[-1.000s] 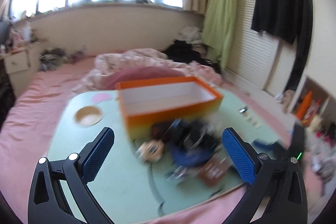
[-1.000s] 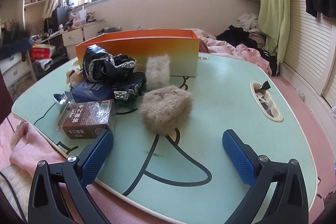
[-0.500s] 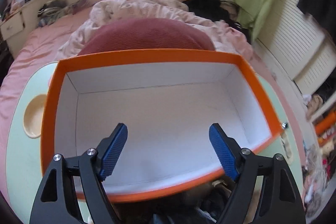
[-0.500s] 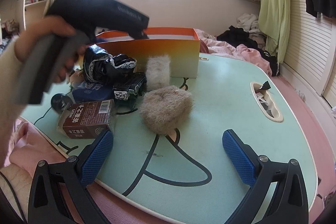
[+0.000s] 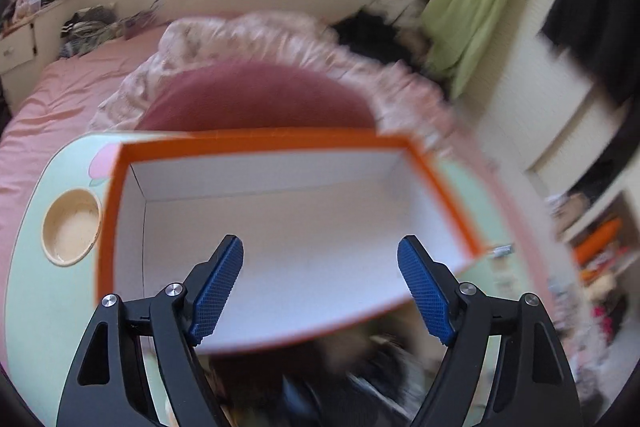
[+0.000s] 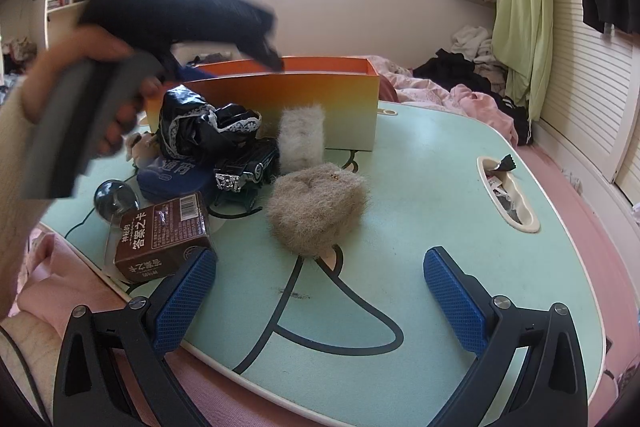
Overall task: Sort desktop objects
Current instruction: 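Grasp the silver knob with the left gripper while the right gripper grasps the beige pompom, then drop the silver knob into the box with the left gripper while the right drops the beige pompom in, then place the brown carton into the box with the right gripper while the left places the white figurine in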
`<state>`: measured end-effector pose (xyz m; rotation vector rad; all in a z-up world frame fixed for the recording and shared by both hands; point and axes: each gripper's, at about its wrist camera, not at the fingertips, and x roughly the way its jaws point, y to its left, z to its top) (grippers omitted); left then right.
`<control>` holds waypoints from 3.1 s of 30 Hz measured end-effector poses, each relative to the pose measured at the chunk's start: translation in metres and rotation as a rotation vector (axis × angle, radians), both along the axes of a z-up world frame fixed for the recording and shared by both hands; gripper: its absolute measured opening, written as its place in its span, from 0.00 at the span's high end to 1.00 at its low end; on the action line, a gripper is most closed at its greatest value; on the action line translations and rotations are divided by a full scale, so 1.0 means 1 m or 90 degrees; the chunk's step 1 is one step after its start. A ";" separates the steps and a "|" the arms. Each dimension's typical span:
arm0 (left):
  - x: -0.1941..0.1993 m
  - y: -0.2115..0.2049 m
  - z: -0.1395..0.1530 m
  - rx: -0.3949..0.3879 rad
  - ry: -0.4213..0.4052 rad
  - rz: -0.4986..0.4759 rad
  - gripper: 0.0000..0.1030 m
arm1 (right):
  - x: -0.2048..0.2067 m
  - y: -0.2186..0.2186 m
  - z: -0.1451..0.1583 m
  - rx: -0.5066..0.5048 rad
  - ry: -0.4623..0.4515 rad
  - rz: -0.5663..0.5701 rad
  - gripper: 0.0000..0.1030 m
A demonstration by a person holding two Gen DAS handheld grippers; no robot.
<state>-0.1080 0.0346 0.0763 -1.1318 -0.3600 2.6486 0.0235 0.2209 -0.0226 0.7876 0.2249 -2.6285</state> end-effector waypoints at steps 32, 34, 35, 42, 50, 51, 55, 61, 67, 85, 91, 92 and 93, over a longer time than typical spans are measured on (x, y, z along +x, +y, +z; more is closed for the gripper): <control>0.161 -0.019 -0.051 -0.077 0.129 -0.108 0.72 | -0.023 0.006 0.042 -0.118 -0.066 -0.002 0.68; 0.156 -0.024 -0.031 -0.064 0.151 -0.094 0.72 | -0.027 0.004 0.056 -0.120 -0.057 0.003 0.68; 0.151 -0.025 -0.022 -0.062 0.154 -0.090 0.72 | -0.032 -0.001 0.067 -0.123 -0.047 0.007 0.68; 0.060 -0.011 0.032 -0.068 0.174 -0.024 0.60 | -0.111 -0.047 0.107 -0.116 -0.044 0.023 0.54; 0.109 -0.032 0.014 -0.053 0.197 -0.008 0.30 | -0.061 -0.009 0.106 -0.154 -0.003 0.029 0.24; 0.121 -0.033 0.007 -0.074 0.183 -0.009 0.30 | -0.047 -0.003 0.100 -0.148 -0.007 0.037 0.23; 0.142 -0.035 -0.030 -0.116 0.091 -0.030 0.30 | -0.013 0.007 0.063 -0.077 -0.029 0.043 0.22; 0.151 -0.029 -0.070 -0.193 0.087 0.022 0.13 | -0.015 0.012 0.011 0.005 -0.020 -0.056 0.09; 0.149 -0.023 -0.073 -0.179 0.095 -0.001 0.00 | -0.011 0.012 0.017 -0.006 0.001 -0.055 0.00; 0.151 -0.028 -0.079 -0.175 0.098 -0.002 0.00 | 0.014 -0.011 0.032 -0.107 0.020 0.225 0.00; 0.152 -0.028 -0.079 -0.174 0.098 -0.002 0.00 | -0.004 -0.041 0.022 -0.049 -0.053 0.269 0.05; 0.152 -0.028 -0.079 -0.174 0.098 -0.002 0.00 | -0.006 -0.046 0.023 -0.047 -0.052 0.277 0.07; 0.152 -0.028 -0.079 -0.174 0.098 -0.002 0.00 | -0.010 -0.047 0.023 -0.045 -0.054 0.280 0.08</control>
